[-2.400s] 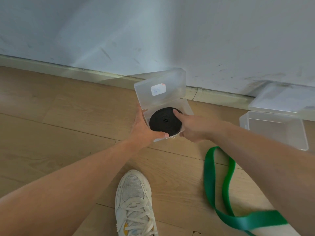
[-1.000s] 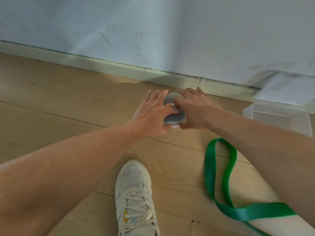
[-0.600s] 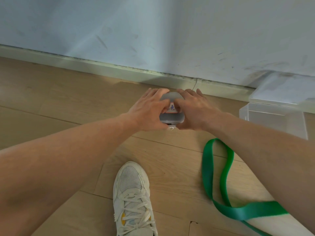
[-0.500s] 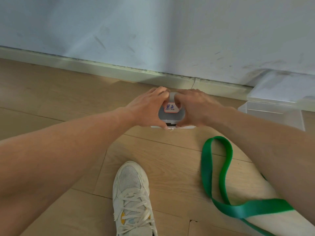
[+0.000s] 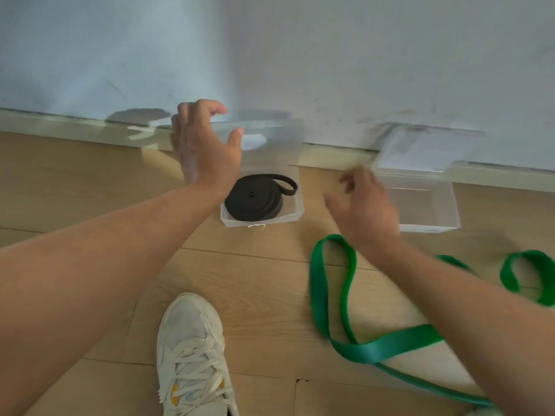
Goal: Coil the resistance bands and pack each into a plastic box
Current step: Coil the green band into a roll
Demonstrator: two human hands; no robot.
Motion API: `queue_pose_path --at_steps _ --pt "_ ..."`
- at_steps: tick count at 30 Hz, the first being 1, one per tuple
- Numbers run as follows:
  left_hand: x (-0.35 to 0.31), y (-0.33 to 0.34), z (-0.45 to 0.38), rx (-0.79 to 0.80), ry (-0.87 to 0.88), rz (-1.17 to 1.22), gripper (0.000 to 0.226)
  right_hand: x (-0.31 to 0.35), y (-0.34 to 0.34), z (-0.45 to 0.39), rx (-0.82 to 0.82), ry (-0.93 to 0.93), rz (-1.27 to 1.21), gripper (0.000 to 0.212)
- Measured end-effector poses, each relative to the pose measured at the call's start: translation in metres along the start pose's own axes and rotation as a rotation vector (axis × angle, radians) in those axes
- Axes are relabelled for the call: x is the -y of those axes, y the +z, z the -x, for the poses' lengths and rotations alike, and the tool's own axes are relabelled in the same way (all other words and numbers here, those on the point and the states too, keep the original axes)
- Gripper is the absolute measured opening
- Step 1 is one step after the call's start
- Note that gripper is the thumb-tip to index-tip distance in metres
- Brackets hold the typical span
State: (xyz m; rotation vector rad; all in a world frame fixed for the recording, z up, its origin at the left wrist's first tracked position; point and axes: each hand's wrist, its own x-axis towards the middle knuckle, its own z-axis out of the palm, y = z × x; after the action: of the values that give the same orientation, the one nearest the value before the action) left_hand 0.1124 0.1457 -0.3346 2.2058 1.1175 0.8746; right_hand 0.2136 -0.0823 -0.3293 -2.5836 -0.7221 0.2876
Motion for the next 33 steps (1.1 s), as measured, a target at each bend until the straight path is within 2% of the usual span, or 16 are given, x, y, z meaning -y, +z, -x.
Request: queue_pose_path --at_steps 2,4,6,9,11,12,13,15,19,21,22,23,24,27,29,33 --pt "-0.013 0.003 0.011 0.013 0.143 0.013 0.019 -0.023 0.01 0.041 0.112 0.23 0.037 0.055" --pt "-0.028 0.006 0.032 0.106 0.347 0.055 0.01 -0.035 0.019 0.08 0.224 0.426 0.045 0.083" --pt "-0.046 0.004 0.055 0.37 0.437 0.095 0.007 -0.04 0.028 0.115 0.358 0.452 0.144 0.109" --pt "-0.068 -0.005 0.075 0.944 0.444 -0.022 0.014 -0.042 0.037 0.154 0.545 0.349 0.238 0.135" --pt "-0.084 -0.017 0.08 1.199 0.459 -0.146 0.023 -0.049 0.032 0.168 0.716 0.2 0.291 0.131" --pt "-0.095 -0.026 0.082 1.281 0.452 -0.188 0.027 -0.053 0.026 0.173 0.801 0.13 0.326 0.119" --pt "-0.106 -0.033 0.083 1.338 0.45 -0.235 0.033 -0.055 0.016 0.177 0.856 0.1 0.329 0.106" --pt "-0.128 -0.048 0.084 1.407 0.48 -0.322 0.053 -0.058 -0.007 0.179 0.864 0.109 0.239 0.091" --pt "-0.178 -0.079 0.091 1.454 0.618 -0.447 0.111 -0.043 -0.09 0.155 0.645 0.0 -0.035 0.045" --pt "-0.205 -0.098 0.093 1.425 0.694 -0.509 0.134 -0.019 -0.155 0.145 0.535 -0.081 -0.137 0.035" --pt "-0.22 -0.11 0.094 1.401 0.722 -0.497 0.136 -0.003 -0.189 0.145 0.478 -0.134 -0.142 0.033" --pt "-0.235 -0.123 0.094 1.371 0.735 -0.434 0.128 0.013 -0.223 0.148 0.424 -0.182 -0.123 0.034" --pt "-0.251 -0.137 0.094 1.334 0.732 -0.331 0.11 0.028 -0.254 0.153 0.381 -0.212 -0.091 0.036" --pt "-0.299 -0.182 0.092 1.157 0.712 -0.097 0.025 0.055 -0.327 0.175 0.292 -0.248 -0.023 0.026" --pt "-0.329 -0.211 0.092 1.103 0.696 -0.006 0.019 0.059 -0.356 0.188 0.258 -0.247 -0.01 0.021" --pt "-0.366 -0.254 0.095 0.949 0.647 0.169 0.023 0.047 -0.365 0.202 0.211 -0.201 -0.134 0.032"
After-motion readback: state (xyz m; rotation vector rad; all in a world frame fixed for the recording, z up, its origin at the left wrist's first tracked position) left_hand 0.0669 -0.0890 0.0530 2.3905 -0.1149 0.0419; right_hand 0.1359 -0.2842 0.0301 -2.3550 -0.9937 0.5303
